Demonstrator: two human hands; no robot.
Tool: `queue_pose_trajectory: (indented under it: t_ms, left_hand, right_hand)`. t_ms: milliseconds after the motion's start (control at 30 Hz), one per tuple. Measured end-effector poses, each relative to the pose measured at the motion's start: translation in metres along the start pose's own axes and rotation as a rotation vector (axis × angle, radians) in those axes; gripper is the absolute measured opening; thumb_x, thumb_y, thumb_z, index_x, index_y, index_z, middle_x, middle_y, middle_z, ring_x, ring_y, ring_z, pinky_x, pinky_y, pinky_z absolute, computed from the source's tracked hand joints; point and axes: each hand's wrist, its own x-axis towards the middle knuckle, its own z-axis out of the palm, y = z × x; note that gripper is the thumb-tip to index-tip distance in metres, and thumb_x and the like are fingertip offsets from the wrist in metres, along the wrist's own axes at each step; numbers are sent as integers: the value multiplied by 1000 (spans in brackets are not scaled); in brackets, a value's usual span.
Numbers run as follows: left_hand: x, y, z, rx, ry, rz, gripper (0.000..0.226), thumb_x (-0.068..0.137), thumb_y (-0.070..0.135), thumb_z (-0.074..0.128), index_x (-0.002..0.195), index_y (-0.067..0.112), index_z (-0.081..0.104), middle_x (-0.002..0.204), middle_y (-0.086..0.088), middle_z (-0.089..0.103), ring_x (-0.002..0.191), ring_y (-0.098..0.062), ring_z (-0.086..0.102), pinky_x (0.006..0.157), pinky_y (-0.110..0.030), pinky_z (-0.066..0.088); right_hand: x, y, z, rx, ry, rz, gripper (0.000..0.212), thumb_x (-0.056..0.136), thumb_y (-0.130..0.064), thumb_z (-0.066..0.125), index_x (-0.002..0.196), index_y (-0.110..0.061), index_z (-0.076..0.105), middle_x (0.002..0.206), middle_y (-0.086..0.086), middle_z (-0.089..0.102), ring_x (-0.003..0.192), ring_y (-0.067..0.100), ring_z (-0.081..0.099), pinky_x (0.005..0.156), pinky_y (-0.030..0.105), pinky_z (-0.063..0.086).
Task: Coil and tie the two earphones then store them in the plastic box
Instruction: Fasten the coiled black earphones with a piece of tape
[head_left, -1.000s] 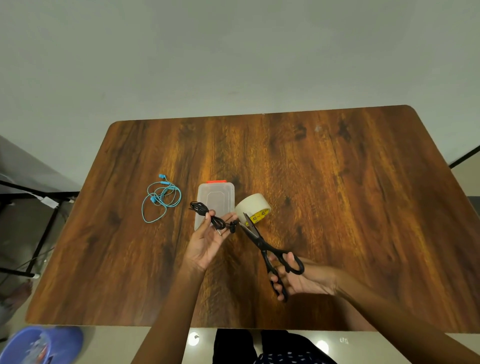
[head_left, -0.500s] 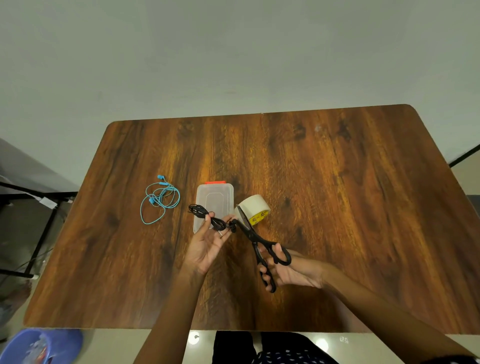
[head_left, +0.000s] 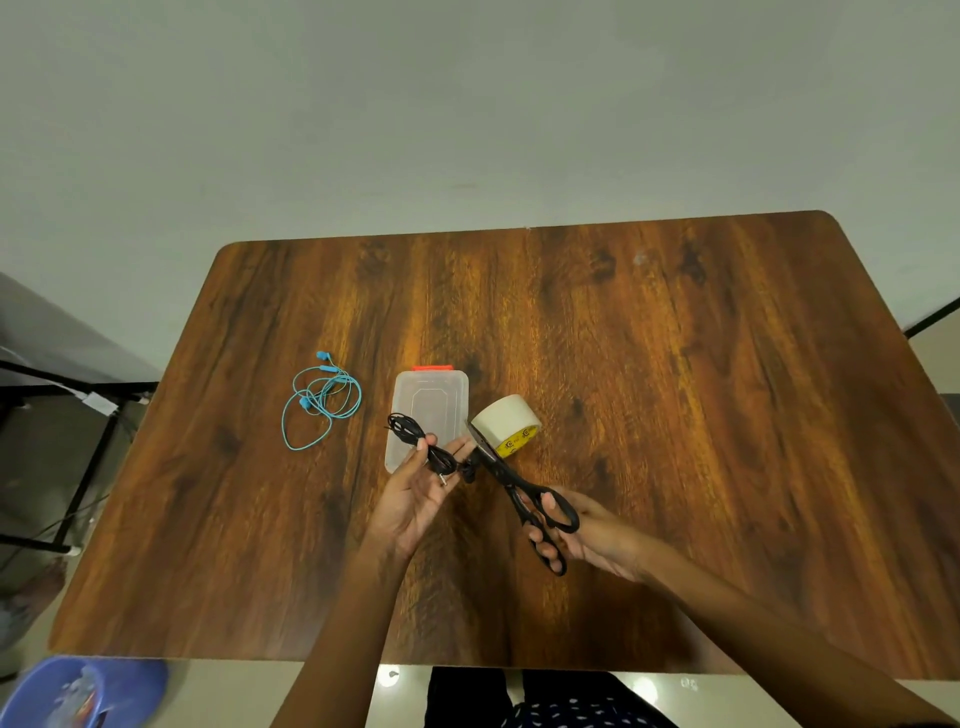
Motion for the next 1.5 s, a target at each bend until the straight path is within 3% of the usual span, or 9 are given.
queue_pose_trajectory:
  t_ms: [233, 333, 433, 667, 867, 1233, 1333, 1433, 1500]
  left_hand:
    - [-7, -2, 5, 1, 62, -3, 12, 90, 16, 50, 93, 10, 60, 129, -32, 53, 116, -34, 57, 97, -46, 45]
    - [-7, -5, 4, -11, 30, -11, 11, 80, 15, 69, 88, 9, 65, 129, -30, 54, 117, -33, 57, 97, -45, 44]
    - [-6, -6, 1, -2, -3, -7, 40, 51, 16, 93, 83, 8, 70, 126, -29, 57, 117, -33, 57, 96, -45, 47]
    - [-4, -6, 4, -37, -10, -15, 46, 50, 14, 93, 88, 6, 68, 130, -28, 53, 119, -33, 56, 90, -44, 54]
    - [-8, -3, 6, -54, -70, -5, 38, 54, 13, 92, 84, 6, 70, 132, -26, 53, 123, -32, 53, 101, -47, 42]
    - [5, -5, 14, -121, -95, 86, 39, 53, 19, 93, 85, 13, 71, 128, -15, 59, 124, -23, 53, 88, -47, 54]
    - [12, -8, 15, -106, -76, 103, 40, 52, 22, 93, 84, 15, 71, 125, -13, 62, 122, -22, 55, 97, -52, 45]
    - [15, -8, 15, -72, -73, 116, 38, 53, 26, 93, 82, 17, 70, 125, -13, 63, 122, -22, 56, 95, -53, 47]
    - [13, -7, 15, -59, -79, 117, 37, 53, 26, 92, 81, 17, 70, 124, -13, 63, 122, -23, 56, 95, -54, 46]
  right_hand:
    - [-1, 0, 1, -98, 94, -58, 43, 84, -40, 57, 109, -6, 47, 67, 1, 53, 52, 10, 47, 45, 21, 41]
    - [-1, 0, 1, -96, 98, -78, 40, 86, -38, 56, 108, -5, 48, 65, 1, 54, 50, 10, 46, 43, 20, 40]
    - [0, 0, -1, -109, 102, -88, 40, 86, -39, 57, 105, -5, 49, 66, 0, 56, 50, 10, 46, 42, 20, 40]
    - [0, 0, -7, -71, 5, 0, 48, 85, -40, 56, 118, -8, 45, 76, 1, 56, 60, 10, 51, 52, 22, 47]
    - [0, -13, -14, 5, -106, 40, 88, 64, -66, 71, 125, -8, 42, 83, 5, 57, 70, 15, 56, 62, 28, 53]
    - [6, -37, -16, 465, -398, 9, 77, 68, -78, 56, 104, -10, 51, 82, 11, 57, 63, 19, 58, 60, 32, 54]
    - [8, -45, -16, 361, -190, -69, 73, 69, -73, 59, 106, -10, 52, 80, 10, 57, 64, 18, 57, 60, 32, 53]
    - [15, -41, -29, -63, 328, -114, 69, 72, -47, 72, 118, -2, 47, 76, 9, 63, 59, 18, 62, 53, 30, 53]
    - [19, -32, -44, -392, 602, -134, 52, 73, -31, 77, 110, -6, 50, 79, 8, 67, 58, 16, 65, 50, 28, 53]
